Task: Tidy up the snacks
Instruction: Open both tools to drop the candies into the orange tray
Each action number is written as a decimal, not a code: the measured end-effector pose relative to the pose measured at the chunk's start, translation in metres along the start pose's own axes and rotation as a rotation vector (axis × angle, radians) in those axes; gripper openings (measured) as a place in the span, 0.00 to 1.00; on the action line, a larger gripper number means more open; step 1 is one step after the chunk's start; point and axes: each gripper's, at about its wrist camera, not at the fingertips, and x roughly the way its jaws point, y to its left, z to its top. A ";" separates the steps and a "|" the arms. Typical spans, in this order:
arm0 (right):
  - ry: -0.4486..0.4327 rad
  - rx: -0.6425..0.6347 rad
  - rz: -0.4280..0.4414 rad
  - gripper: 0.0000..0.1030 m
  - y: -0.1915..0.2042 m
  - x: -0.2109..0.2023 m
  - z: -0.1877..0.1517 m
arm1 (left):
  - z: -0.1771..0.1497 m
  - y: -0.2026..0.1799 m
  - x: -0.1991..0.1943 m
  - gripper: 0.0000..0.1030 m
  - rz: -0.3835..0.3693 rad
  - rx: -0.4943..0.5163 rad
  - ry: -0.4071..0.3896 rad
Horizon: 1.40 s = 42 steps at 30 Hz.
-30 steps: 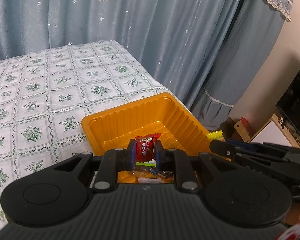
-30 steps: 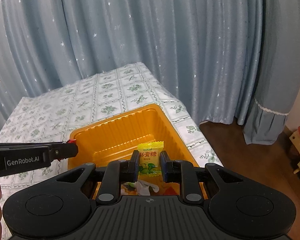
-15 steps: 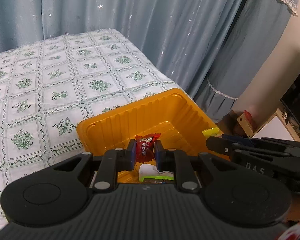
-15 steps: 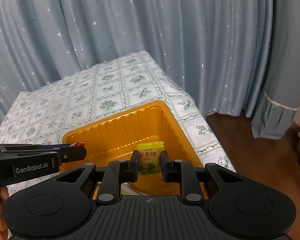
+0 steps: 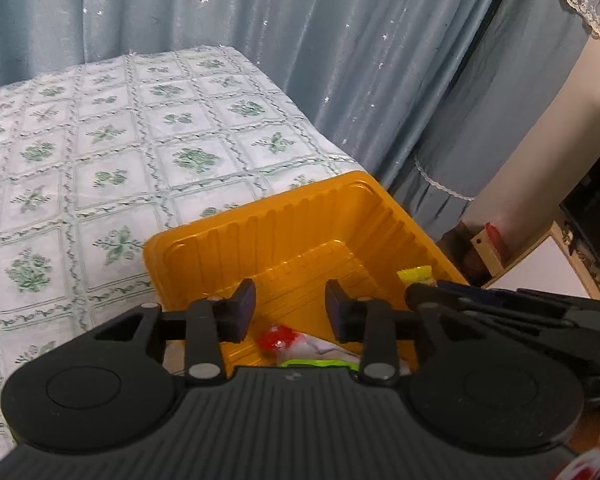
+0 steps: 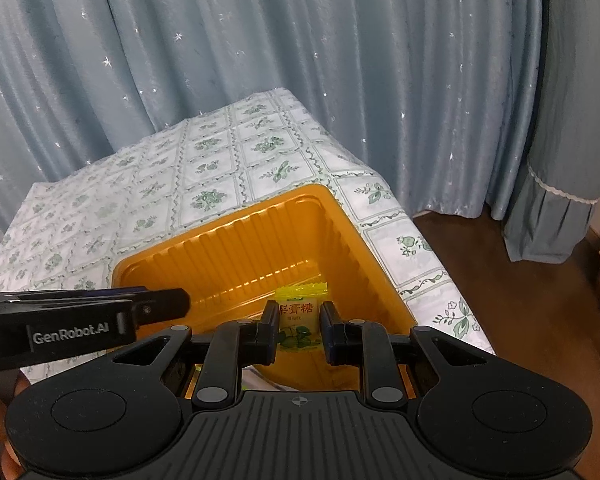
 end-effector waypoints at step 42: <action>-0.060 0.104 0.052 0.48 -0.001 -0.028 0.000 | -0.024 0.010 -0.056 0.53 0.080 -0.001 -0.040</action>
